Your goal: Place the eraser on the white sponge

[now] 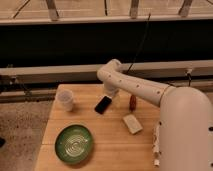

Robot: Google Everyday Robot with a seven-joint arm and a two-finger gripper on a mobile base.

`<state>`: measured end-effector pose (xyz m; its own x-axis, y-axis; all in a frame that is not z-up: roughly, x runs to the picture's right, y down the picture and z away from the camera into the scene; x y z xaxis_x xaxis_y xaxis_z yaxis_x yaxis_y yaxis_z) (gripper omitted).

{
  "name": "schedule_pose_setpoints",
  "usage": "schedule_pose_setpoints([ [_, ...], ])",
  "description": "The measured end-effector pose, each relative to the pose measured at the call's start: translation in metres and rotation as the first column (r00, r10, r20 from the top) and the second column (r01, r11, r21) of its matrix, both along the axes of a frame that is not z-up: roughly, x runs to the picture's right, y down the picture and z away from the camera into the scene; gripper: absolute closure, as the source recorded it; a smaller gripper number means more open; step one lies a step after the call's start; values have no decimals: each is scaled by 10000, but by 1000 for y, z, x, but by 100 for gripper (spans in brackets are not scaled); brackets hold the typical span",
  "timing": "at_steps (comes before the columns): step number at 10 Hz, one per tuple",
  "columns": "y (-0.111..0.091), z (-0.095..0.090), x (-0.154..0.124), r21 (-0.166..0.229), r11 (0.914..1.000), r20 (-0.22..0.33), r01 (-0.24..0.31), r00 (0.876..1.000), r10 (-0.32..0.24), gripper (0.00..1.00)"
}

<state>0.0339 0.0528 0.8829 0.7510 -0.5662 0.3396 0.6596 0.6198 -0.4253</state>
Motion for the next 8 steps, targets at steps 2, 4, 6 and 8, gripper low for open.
schedule_pose_setpoints([
  [2, 5, 8, 1, -152, 9998, 117, 154, 9998, -153, 20],
  [4, 12, 17, -6, -242, 9995, 307, 188, 9994, -180, 20],
  [6, 14, 22, -11, -272, 9993, 438, 270, 9987, -258, 20],
  [8, 16, 26, -13, -326, 9991, 493, 277, 9984, -261, 20],
])
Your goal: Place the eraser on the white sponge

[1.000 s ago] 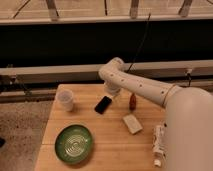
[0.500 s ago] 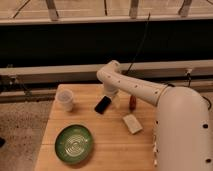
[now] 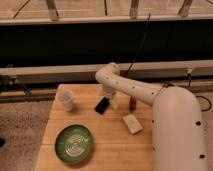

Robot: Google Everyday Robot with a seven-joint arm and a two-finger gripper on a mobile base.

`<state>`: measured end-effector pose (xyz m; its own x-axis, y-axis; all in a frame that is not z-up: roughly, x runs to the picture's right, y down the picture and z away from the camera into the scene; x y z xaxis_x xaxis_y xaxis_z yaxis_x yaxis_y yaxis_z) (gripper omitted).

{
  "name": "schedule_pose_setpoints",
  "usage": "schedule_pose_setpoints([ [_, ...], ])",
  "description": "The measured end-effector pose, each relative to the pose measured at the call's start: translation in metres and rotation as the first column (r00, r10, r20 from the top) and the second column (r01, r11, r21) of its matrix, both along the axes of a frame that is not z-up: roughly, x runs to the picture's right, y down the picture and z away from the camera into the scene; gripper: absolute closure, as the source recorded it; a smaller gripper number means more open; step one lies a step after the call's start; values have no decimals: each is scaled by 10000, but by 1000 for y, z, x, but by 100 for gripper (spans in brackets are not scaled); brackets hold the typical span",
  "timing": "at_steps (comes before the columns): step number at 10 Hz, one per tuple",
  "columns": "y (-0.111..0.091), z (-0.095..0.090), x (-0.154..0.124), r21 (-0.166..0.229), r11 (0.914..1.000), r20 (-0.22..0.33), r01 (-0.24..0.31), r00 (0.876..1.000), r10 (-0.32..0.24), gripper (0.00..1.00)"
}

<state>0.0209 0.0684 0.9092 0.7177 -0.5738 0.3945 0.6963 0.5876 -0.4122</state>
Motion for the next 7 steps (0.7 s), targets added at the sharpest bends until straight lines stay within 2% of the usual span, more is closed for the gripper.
schedule_pose_setpoints([
  [7, 3, 12, -8, -172, 9998, 169, 100, 9998, -97, 20],
])
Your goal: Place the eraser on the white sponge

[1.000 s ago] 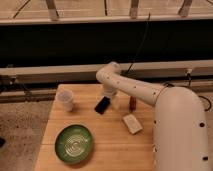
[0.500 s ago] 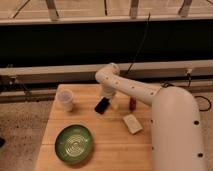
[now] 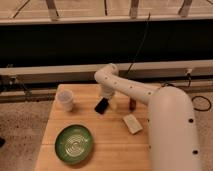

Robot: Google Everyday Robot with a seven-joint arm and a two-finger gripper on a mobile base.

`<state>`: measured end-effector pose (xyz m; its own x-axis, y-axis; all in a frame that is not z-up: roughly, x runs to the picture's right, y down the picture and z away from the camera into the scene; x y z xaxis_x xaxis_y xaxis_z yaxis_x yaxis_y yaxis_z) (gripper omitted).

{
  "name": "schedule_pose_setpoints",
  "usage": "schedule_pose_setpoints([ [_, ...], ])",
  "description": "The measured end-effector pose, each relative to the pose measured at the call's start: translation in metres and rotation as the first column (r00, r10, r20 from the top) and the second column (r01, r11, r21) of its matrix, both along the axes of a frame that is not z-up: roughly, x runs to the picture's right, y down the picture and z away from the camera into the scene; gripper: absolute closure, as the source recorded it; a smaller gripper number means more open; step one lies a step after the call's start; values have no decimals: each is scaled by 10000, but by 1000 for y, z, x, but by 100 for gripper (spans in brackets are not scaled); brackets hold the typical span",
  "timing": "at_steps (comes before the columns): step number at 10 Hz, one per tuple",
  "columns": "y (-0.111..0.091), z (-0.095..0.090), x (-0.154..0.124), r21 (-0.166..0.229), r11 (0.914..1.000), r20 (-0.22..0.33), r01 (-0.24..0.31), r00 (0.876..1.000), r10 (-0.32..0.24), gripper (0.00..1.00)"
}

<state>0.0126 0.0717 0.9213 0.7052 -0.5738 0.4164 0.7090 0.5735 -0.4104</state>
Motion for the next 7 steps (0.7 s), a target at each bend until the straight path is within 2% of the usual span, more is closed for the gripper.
schedule_pose_setpoints([
  [7, 2, 9, -5, -137, 9998, 121, 141, 9998, -140, 20],
])
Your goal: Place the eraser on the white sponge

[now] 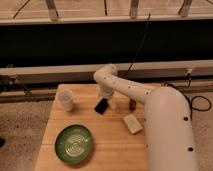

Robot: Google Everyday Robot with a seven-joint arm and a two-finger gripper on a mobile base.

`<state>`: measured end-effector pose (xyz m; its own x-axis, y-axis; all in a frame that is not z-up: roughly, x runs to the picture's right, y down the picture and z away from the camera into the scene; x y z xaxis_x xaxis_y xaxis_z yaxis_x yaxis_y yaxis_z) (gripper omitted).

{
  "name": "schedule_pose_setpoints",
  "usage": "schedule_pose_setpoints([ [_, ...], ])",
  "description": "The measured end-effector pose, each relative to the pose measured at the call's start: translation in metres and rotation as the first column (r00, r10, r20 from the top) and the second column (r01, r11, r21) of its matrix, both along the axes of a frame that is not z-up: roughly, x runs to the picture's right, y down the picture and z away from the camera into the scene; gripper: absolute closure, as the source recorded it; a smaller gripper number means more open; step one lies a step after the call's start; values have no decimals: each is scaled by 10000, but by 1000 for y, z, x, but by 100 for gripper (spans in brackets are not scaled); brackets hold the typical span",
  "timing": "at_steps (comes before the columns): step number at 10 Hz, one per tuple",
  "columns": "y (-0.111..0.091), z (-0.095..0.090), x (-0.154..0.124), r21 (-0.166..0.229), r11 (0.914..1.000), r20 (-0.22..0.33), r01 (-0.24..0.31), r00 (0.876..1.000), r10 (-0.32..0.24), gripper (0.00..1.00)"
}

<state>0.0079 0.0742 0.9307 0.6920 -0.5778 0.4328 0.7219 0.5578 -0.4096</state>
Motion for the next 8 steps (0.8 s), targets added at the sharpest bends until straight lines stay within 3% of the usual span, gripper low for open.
schedule_pose_setpoints([
  [8, 1, 7, 0, -79, 9999, 84, 105, 9999, -105, 20],
])
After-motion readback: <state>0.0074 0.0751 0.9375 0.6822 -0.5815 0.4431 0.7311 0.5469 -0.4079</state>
